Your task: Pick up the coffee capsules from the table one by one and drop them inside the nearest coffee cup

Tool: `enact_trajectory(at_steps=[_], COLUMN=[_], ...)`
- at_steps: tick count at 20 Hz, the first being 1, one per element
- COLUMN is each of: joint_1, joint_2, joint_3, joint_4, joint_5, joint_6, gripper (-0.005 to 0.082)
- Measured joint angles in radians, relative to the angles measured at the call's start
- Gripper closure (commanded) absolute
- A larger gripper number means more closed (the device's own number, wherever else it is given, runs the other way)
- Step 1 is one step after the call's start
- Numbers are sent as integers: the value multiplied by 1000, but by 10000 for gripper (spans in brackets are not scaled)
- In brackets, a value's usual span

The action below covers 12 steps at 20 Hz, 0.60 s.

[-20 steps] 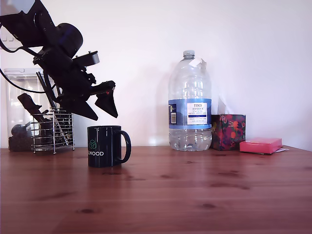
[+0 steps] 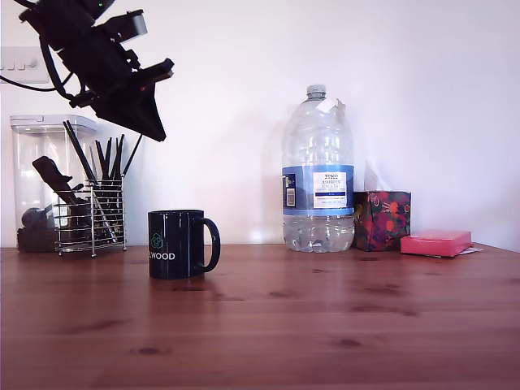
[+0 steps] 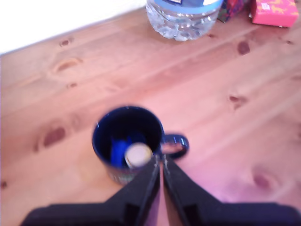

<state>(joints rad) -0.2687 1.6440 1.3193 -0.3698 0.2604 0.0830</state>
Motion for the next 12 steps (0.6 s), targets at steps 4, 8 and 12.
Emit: enact_trajectory(at_steps=[4, 8, 12], joint_1=[-5, -5, -6], joint_2=[-144, -307, -401], joint_3=[-150, -275, -382], joint_4=[68, 111, 108], joint_5=[0, 0, -3], joint_6=[0, -4, -22], gripper=[789, 789, 789])
